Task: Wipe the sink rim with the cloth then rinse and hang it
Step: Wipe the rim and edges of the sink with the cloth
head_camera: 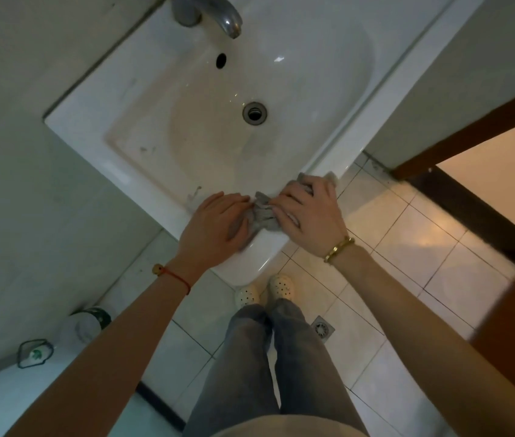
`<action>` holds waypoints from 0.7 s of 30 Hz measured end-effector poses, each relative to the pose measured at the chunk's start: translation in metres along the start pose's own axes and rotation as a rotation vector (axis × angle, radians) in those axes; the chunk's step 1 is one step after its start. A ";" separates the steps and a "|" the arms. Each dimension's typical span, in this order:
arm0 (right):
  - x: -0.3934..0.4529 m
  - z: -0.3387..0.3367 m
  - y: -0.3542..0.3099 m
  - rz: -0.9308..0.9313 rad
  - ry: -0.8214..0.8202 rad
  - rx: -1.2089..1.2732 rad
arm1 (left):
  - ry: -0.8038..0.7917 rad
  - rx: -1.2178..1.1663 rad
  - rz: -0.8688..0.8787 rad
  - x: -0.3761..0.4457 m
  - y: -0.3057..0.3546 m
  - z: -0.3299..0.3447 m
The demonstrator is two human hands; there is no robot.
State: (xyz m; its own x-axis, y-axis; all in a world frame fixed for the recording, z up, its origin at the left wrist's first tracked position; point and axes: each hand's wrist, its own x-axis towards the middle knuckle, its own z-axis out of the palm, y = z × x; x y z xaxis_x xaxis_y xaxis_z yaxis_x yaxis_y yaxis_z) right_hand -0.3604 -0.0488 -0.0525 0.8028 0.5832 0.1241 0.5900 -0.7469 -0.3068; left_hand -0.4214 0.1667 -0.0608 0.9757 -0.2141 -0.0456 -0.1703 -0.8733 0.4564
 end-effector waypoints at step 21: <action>0.004 0.000 -0.037 0.341 0.039 0.015 | -0.177 0.086 0.267 -0.007 -0.046 -0.051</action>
State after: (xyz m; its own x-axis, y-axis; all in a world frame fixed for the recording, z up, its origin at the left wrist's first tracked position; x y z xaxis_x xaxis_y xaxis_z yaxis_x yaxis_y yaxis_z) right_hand -0.3793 -0.0186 -0.0410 0.9564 0.2879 0.0481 0.2861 -0.8919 -0.3503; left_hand -0.4130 0.2304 -0.0365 0.8574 -0.5065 -0.0917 -0.4351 -0.8084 0.3965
